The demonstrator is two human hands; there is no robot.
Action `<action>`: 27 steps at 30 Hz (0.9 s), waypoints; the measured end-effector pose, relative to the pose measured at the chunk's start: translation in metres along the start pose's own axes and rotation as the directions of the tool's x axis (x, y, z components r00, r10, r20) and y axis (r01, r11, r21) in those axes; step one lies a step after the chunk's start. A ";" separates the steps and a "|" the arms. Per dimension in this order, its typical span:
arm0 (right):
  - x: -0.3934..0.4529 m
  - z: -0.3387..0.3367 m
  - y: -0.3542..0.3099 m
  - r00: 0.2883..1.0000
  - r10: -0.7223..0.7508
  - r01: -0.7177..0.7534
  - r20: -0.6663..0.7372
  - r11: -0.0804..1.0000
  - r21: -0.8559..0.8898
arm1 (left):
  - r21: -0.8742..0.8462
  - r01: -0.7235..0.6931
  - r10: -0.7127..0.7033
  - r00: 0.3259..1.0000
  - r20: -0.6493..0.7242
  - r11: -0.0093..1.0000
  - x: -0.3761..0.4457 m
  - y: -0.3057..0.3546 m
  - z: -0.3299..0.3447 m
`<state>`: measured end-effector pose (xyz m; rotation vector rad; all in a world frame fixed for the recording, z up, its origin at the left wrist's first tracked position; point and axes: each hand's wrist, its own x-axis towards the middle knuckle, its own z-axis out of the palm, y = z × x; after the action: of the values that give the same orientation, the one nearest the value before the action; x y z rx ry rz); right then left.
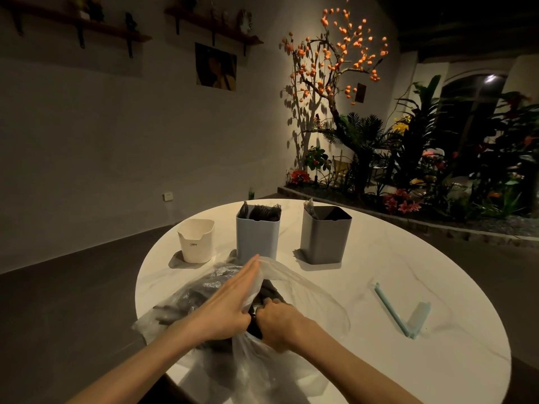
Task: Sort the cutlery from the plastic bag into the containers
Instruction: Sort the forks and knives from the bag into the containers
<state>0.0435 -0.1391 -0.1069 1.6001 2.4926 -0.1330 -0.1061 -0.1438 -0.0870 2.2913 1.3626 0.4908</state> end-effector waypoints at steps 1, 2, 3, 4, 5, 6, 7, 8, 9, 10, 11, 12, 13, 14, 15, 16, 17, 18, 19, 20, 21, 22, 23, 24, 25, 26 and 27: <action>-0.001 -0.002 0.000 1.000 -0.007 0.006 -0.006 1.000 -0.027 | 0.001 0.003 -0.003 1.000 0.002 1.000 -0.001 0.001 -0.001; -0.002 -0.005 0.002 1.000 -0.004 0.004 -0.008 0.999 -0.041 | 0.005 0.004 -0.004 1.000 -0.004 1.000 0.000 -0.001 -0.001; -0.002 -0.008 0.003 1.000 -0.003 0.002 -0.013 0.999 -0.048 | 0.008 0.009 -0.009 1.000 -0.009 1.000 -0.001 -0.001 -0.002; -0.004 -0.013 0.005 1.000 -0.001 0.000 -0.019 0.998 -0.061 | 0.006 0.017 -0.017 1.000 -0.013 1.000 0.000 0.000 -0.003; -0.006 -0.018 0.006 1.000 0.004 -0.005 -0.017 0.997 -0.079 | 0.008 0.021 -0.021 1.000 -0.022 1.000 0.000 0.001 -0.004; -0.008 -0.023 0.008 1.000 0.002 -0.003 -0.009 0.995 -0.100 | 0.011 0.022 -0.022 0.999 -0.026 1.000 0.000 0.001 -0.005; -0.009 -0.028 0.011 1.000 0.003 -0.002 0.007 0.992 -0.130 | 0.009 0.027 -0.027 0.999 -0.023 1.000 0.001 0.002 -0.006; -0.011 -0.033 0.014 1.000 0.002 0.001 0.021 0.987 -0.162 | -0.002 0.036 -0.036 0.999 -0.022 0.999 0.001 0.002 -0.007; -0.013 -0.038 0.017 0.999 0.008 -0.001 0.038 0.983 -0.184 | -0.021 0.049 -0.049 0.998 -0.026 0.999 0.002 0.000 -0.008; -0.015 -0.044 0.020 0.999 0.011 -0.001 0.052 0.980 -0.197 | -0.047 0.064 -0.066 0.997 -0.031 0.997 0.004 -0.003 -0.009; -0.019 -0.050 0.024 0.998 0.014 -0.003 0.055 0.980 -0.201 | -0.072 0.076 -0.080 0.996 -0.050 0.995 0.005 -0.003 -0.010; -0.023 -0.057 0.028 0.999 0.013 -0.003 0.049 0.979 -0.204 | -0.092 0.093 -0.100 0.992 -0.076 0.991 0.007 -0.004 -0.011; -0.029 -0.064 0.032 0.999 0.009 0.000 0.037 0.977 -0.214 | -0.104 0.109 -0.120 0.987 -0.105 0.989 0.010 -0.004 -0.012; -0.036 -0.073 0.037 1.000 0.005 0.000 0.023 0.972 -0.237 | -0.119 0.121 -0.136 0.982 -0.128 0.985 0.014 -0.004 -0.014; -0.041 -0.079 0.044 1.000 0.009 -0.006 0.009 0.965 -0.261 | -0.141 0.133 -0.153 0.978 -0.143 0.981 0.019 -0.005 -0.015; -0.047 -0.085 0.052 1.000 0.018 -0.018 -0.005 0.959 -0.283 | -0.169 0.144 -0.171 0.972 -0.159 0.975 0.025 -0.008 -0.016; -0.052 -0.088 0.060 1.000 0.027 -0.031 -0.016 0.954 -0.298 | -0.199 0.161 -0.196 0.966 -0.168 0.967 0.030 -0.010 -0.018; -0.058 -0.092 0.068 0.999 0.038 -0.044 -0.026 0.952 -0.303 | -0.226 0.170 -0.212 0.961 -0.177 0.959 0.035 -0.012 -0.018; -0.062 -0.093 0.077 0.998 0.054 -0.061 -0.032 0.952 -0.300 | -0.238 0.166 -0.212 0.960 -0.184 0.957 0.039 -0.012 -0.019; -0.068 -0.095 0.087 0.997 0.073 -0.079 -0.034 0.952 -0.295 | -0.257 0.158 -0.209 0.960 -0.184 0.953 0.043 -0.010 -0.021; -0.074 -0.096 0.096 0.995 0.089 -0.095 -0.036 0.954 -0.284 | -0.294 0.149 -0.205 0.964 -0.168 0.944 0.048 -0.008 -0.022; -0.081 -0.097 0.106 0.993 0.106 -0.114 -0.044 0.956 -0.269 | -0.351 0.137 -0.198 0.969 -0.146 0.926 0.053 -0.003 -0.024; -0.088 -0.097 0.115 0.991 0.121 -0.131 -0.056 0.958 -0.253 | -0.421 0.127 -0.196 0.973 -0.124 0.898 0.058 0.001 -0.026; -0.095 -0.098 0.125 0.989 0.135 -0.147 -0.067 0.960 -0.240 | -0.474 0.100 -0.179 0.976 -0.125 0.875 0.063 0.006 -0.028; -0.101 -0.099 0.134 0.986 0.145 -0.160 -0.078 0.961 -0.225 | -0.513 0.056 -0.154 0.977 -0.150 0.856 0.067 0.010 -0.030; -0.108 -0.099 0.143 0.984 0.155 -0.171 -0.091 0.962 -0.214 | -0.532 0.012 -0.134 0.972 -0.193 0.847 0.073 0.015 -0.032; -0.114 -0.098 0.152 0.981 0.161 -0.180 -0.107 0.962 -0.207 | -0.549 -0.026 -0.130 0.961 -0.244 0.836 0.079 0.023 -0.034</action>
<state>0.2176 -0.1604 0.0146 1.7507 2.3220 0.2298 -0.0700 -0.0776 -0.0394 1.7504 1.1953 1.0612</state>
